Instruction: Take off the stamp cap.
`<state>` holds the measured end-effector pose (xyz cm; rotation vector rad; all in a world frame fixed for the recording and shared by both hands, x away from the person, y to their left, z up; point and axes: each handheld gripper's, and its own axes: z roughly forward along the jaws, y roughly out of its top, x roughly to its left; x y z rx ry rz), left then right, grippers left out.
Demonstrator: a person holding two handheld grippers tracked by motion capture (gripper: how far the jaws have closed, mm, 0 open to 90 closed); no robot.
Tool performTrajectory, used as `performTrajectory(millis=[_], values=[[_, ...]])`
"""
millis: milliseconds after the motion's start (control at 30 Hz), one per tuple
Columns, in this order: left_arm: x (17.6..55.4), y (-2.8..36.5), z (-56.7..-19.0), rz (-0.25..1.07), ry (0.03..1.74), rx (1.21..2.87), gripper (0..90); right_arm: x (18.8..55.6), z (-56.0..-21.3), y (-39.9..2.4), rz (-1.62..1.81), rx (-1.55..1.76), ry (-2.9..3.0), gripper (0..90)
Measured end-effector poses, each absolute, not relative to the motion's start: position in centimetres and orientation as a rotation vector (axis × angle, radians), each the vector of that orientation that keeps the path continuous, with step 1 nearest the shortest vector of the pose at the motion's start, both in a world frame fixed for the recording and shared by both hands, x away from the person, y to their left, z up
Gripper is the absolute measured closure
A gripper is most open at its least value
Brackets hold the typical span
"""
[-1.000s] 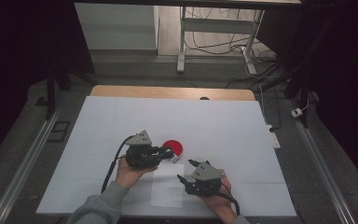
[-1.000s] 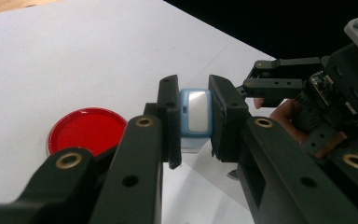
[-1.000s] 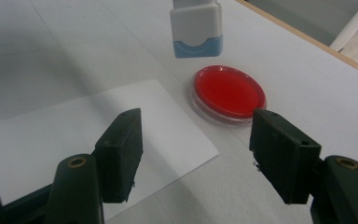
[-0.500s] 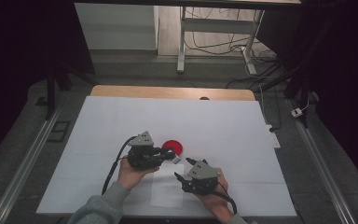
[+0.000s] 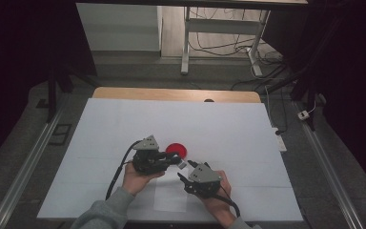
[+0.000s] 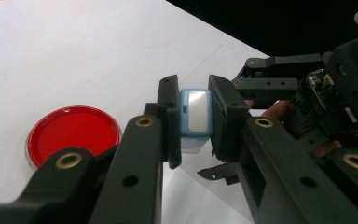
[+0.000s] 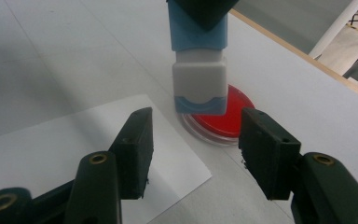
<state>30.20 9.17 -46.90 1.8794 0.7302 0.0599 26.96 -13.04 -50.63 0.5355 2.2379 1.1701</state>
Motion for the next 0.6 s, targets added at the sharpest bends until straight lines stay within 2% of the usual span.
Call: performTrajectory(millis=[600], values=[[30.19, 8.96, -47.08, 0.054, 0.732, 1.884, 75.2, 26.97, -50.71, -12.46, 1.109, 0.514, 2.214, 58.6]])
